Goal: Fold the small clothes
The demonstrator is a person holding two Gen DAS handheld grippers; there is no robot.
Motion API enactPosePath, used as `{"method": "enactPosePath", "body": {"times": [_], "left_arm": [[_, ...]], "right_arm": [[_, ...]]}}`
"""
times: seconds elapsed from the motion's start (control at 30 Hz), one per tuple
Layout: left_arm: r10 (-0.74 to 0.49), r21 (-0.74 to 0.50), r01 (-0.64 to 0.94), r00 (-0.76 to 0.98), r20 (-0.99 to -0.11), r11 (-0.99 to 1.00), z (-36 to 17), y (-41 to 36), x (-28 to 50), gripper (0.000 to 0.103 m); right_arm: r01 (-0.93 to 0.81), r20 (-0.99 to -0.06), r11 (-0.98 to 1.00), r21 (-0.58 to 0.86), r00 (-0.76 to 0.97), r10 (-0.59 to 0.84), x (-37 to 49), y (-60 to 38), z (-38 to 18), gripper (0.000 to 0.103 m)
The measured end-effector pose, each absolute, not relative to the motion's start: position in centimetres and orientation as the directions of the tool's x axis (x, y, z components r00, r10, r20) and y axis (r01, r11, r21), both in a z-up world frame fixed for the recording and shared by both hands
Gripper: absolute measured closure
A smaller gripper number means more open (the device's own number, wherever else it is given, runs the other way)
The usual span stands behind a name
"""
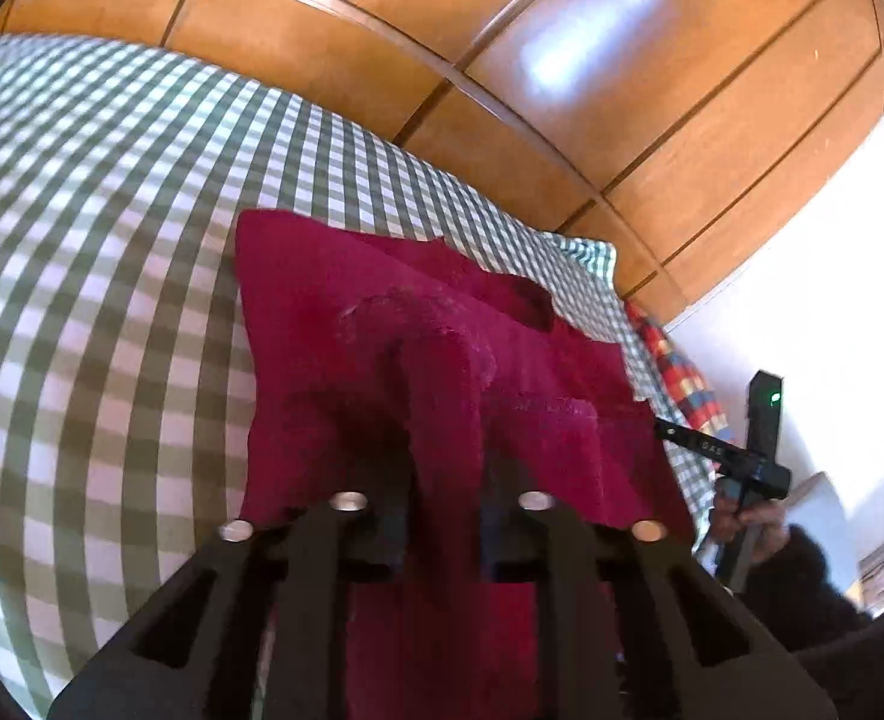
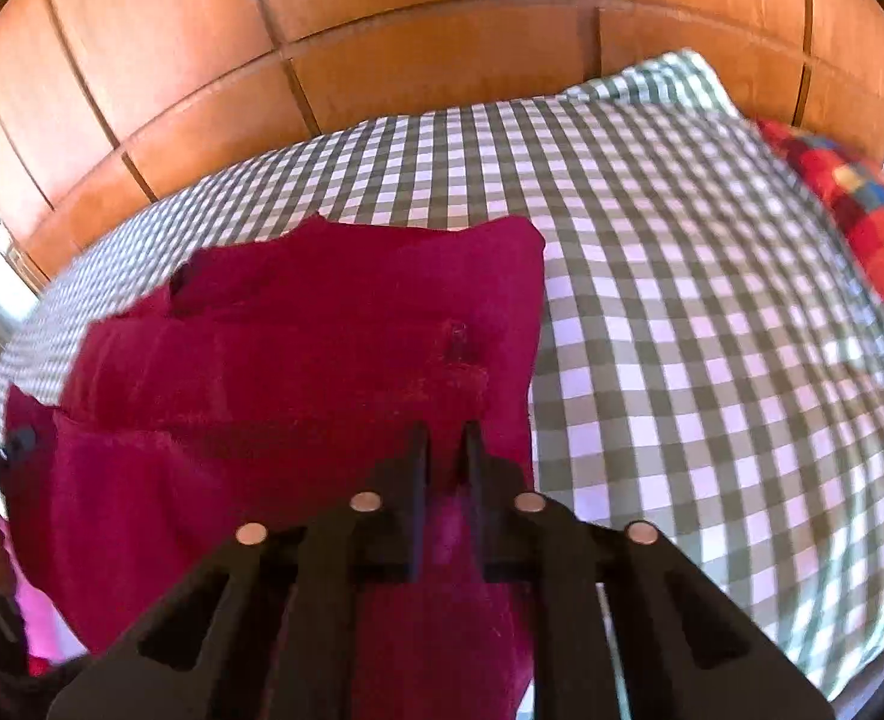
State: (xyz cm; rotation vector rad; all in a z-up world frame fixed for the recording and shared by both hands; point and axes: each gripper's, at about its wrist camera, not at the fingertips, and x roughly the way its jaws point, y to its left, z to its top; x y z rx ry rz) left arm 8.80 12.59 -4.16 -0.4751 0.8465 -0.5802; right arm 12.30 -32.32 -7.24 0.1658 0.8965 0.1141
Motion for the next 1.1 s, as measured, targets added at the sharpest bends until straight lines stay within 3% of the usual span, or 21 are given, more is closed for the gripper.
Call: {"method": "enactPosePath", "body": {"times": [0.23,0.37,0.5,0.83,0.9,0.97,1.1], "left_arm": [[-0.724,-0.598,0.432,0.545,-0.423,0.675,0.6,13.2,5.6,0.095],[-0.708,-0.585,0.434,0.585,-0.396,0.685,2.6,13.6,7.5,0.095],[-0.641,-0.553,0.377,0.636,-0.430,0.743,2.7,13.7,12.3,0.095],[-0.479,-0.469,0.185,0.593,-0.647,0.864,-2.5,12.6,23.6,0.095],[-0.451,-0.453,0.147,0.566,-0.690,0.879,-3.9,12.5,23.9,0.090],[-0.461,-0.481,0.123,0.561,-0.688,0.868,-4.5,13.3,22.9,0.073],[-0.502,-0.517,0.157,0.584,-0.638,0.841,-4.0,15.6,18.7,0.070]], "right_arm": [[-0.078,-0.646,0.981,0.177,0.743,0.176,7.6,-32.8,-2.0,0.095],[-0.051,-0.610,0.982,0.183,0.777,0.154,10.6,-33.5,0.1,0.095],[0.014,-0.631,0.981,0.194,0.767,0.114,16.4,-34.4,-0.7,0.095],[0.136,-0.772,0.980,0.143,0.635,0.024,26.8,-34.9,-8.0,0.093],[0.133,-0.782,0.979,0.153,0.622,0.037,26.9,-35.1,-8.8,0.083],[0.122,-0.764,0.975,0.187,0.642,0.066,25.7,-35.4,-8.5,0.053],[0.088,-0.726,0.970,0.228,0.679,0.109,21.3,-35.6,-7.3,0.043]]}}
